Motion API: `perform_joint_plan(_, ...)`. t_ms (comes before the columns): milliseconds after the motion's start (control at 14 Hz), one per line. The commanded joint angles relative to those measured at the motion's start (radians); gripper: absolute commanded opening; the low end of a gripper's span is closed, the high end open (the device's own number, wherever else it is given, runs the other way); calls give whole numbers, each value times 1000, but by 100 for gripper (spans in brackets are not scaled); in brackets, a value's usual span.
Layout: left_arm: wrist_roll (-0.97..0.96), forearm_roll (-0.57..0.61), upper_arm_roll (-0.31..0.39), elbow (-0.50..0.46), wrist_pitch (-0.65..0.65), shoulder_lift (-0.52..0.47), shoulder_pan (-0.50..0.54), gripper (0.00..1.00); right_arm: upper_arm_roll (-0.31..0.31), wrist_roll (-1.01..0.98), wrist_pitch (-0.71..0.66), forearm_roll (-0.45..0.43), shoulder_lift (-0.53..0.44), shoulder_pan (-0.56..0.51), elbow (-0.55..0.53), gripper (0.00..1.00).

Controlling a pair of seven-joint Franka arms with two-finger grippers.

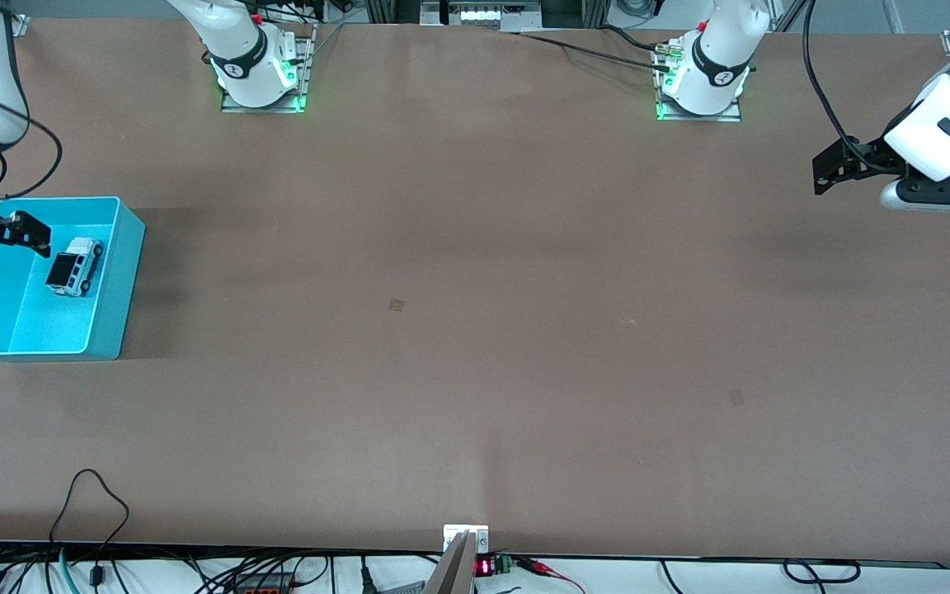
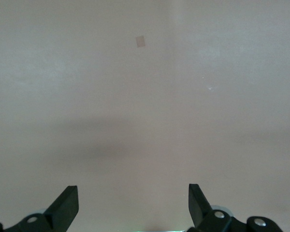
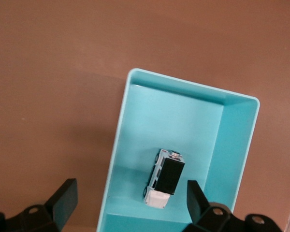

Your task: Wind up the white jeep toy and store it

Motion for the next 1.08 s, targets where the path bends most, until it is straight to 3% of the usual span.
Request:
perform_joint_plan(0, 20, -9, -1, 30, -21, 13, 11, 100, -3, -17, -48, 24, -71, 46, -17, 100)
perform_joint_plan(287, 5, -8, -7, 32, -4, 26, 8, 100, 10, 1, -123, 43, -137, 71, -15, 100)
perform_joint_plan(430, 6, -9, -8, 49, -1, 37, 8, 100, 59, 75, -189, 61, -169, 74, 0, 100)
perform_joint_plan(645, 8, -9, -8, 49, -7, 36, 9, 100, 134, 226, -324, 63, -170, 83, 97, 100)
perform_joint_plan(860, 9, -9, -7, 49, -9, 36, 11, 100, 133, 303, -350, 70, -139, 146, 176, 100)
perform_joint_plan(1003, 15, -9, -1, 49, -9, 36, 11, 100, 133, 357, -391, 78, -75, 164, 290, 100)
